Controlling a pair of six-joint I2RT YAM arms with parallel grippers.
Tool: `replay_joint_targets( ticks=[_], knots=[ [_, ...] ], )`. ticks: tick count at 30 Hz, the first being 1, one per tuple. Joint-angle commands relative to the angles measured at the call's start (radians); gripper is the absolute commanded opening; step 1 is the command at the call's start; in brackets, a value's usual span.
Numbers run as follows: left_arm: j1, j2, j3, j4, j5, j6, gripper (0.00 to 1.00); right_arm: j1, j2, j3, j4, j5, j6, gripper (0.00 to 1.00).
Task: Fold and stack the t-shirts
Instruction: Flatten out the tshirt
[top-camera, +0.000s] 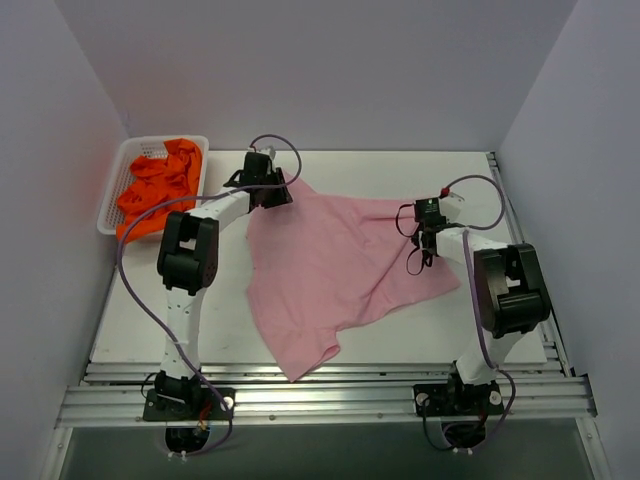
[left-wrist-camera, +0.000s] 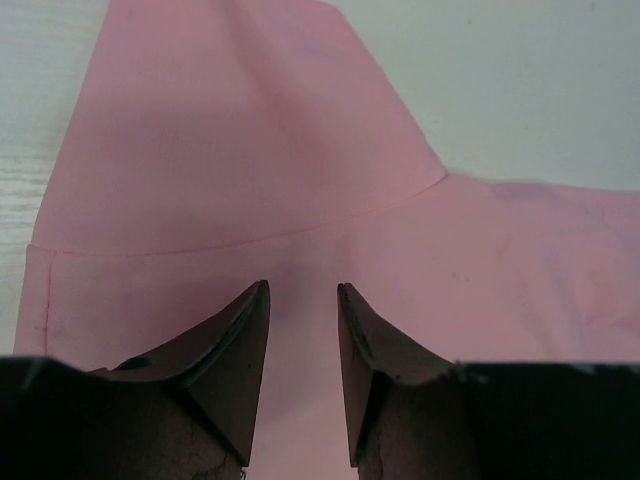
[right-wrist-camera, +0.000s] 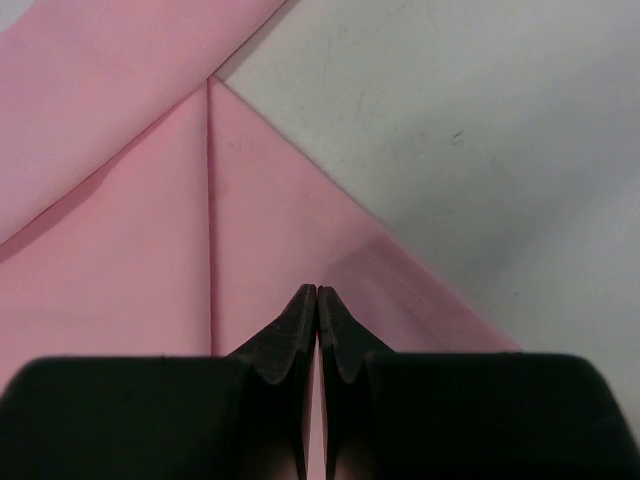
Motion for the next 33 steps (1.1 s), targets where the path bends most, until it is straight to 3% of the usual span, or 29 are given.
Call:
replay_joint_targets(
  ticks=[1,8,14,18,24,33],
  knots=[
    [0.007,0.013,0.057,-0.040,0.022,-0.008,0.42,0.002,0.030,-0.012,0.055,-0.041,0.006,0.00],
    [0.039,0.083,0.163,-0.150,0.088,-0.011,0.28,-0.029,0.004,-0.067,0.029,-0.047,0.035,0.00],
    [0.068,0.200,0.379,-0.373,0.102,0.031,0.15,-0.089,-0.011,-0.119,-0.028,-0.081,0.052,0.00],
    [0.084,0.278,0.523,-0.502,0.051,0.052,0.13,-0.132,-0.060,-0.156,-0.066,-0.107,0.098,0.00],
    [0.130,0.428,0.824,-0.710,-0.026,0.067,0.13,-0.161,-0.044,-0.098,-0.287,-0.016,0.185,0.00],
    [0.186,0.441,0.872,-0.657,0.049,0.061,0.16,-0.198,-0.240,-0.185,-0.333,-0.018,0.253,0.00]
  ],
)
